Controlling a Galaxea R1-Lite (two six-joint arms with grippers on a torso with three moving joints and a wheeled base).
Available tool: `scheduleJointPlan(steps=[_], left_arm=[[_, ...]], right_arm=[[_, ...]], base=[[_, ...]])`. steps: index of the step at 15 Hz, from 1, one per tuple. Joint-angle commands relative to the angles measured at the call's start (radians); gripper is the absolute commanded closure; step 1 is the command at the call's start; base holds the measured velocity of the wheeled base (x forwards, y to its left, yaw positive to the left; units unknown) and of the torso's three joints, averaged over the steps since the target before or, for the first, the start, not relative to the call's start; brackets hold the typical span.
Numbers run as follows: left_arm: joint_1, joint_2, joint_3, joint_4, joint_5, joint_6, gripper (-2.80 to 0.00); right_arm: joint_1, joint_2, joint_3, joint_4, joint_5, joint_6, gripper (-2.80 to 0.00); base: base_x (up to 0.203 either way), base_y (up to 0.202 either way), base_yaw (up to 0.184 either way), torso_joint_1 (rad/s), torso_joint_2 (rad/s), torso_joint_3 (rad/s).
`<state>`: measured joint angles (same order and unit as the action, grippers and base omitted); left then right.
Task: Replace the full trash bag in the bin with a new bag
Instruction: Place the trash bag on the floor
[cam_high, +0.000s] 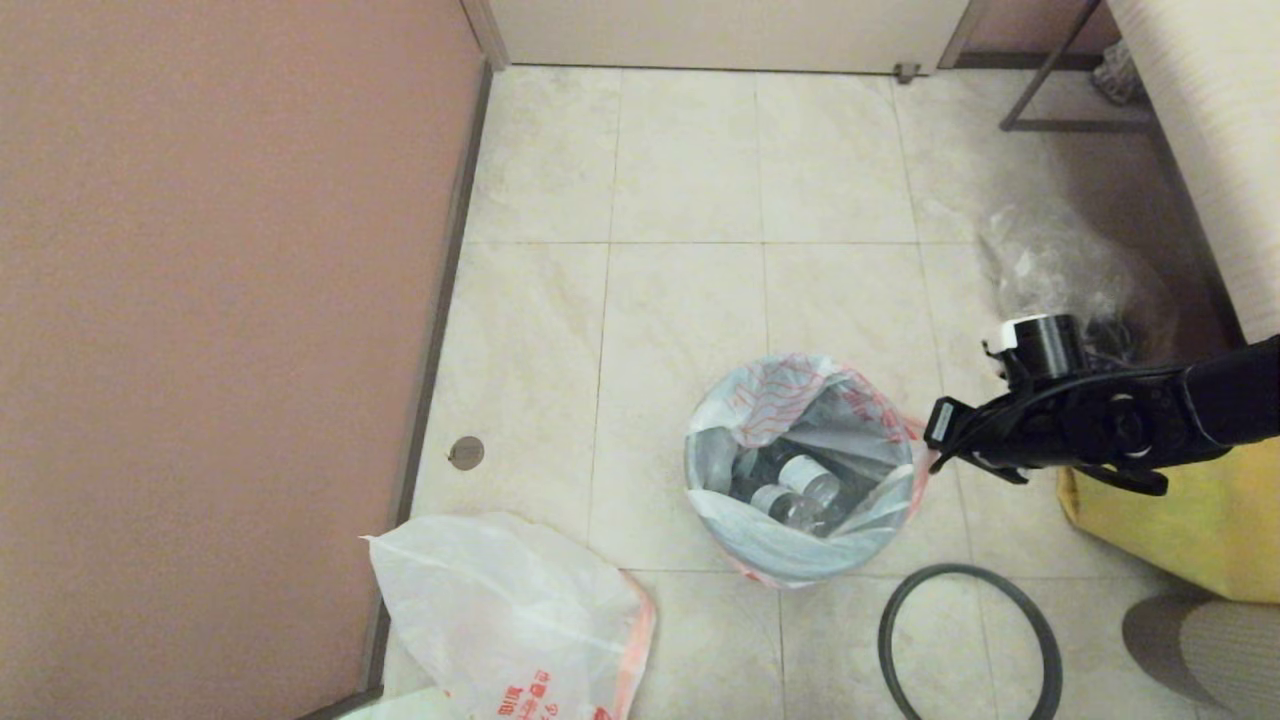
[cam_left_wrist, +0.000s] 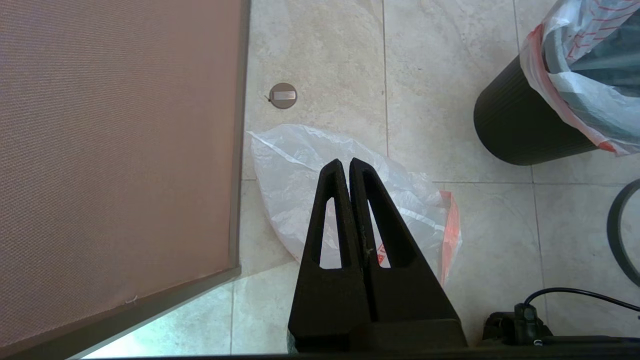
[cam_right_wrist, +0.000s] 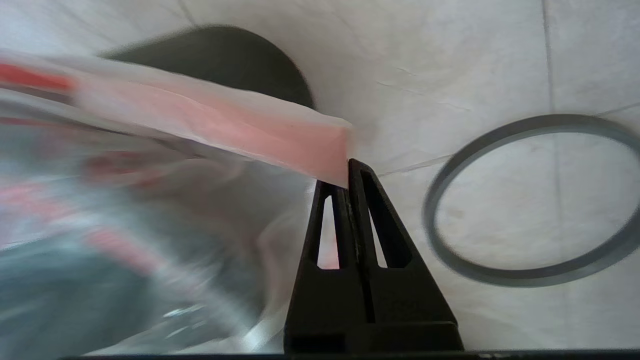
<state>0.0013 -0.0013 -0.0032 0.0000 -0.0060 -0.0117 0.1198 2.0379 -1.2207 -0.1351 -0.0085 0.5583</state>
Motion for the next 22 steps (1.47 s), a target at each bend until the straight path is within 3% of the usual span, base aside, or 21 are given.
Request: scheduleJointPlan(steps=[1,7,16,22], left_arm=[[0.0,0.001,0.0,0.0,0.0,-0.001,0.0],[0.002,0.001,0.0,0.0,0.0,-0.001,0.0],[0.0,0.001,0.0,0.0,0.0,-0.001,0.0],[0.0,0.001,0.0,0.0,0.0,-0.001,0.0]], right_arm=[[0.003,-0.083,0.02,0.002,0.053,0.04,0.0],[0.0,-0.165,0.049,0.01,0.265,0.167,0.0],[0.011,-0.203,0.043,0.038,0.519,0.244,0.0],[0.068,-0.187,0.028,0.034,0.541,0.26,0.0]], base=[[0.0,0.0,0.0,0.0,0.0,0.0],[0.0,0.0,0.0,0.0,0.0,0.0],[0.0,0.0,0.0,0.0,0.0,0.0],[0.0,0.0,0.0,0.0,0.0,0.0]])
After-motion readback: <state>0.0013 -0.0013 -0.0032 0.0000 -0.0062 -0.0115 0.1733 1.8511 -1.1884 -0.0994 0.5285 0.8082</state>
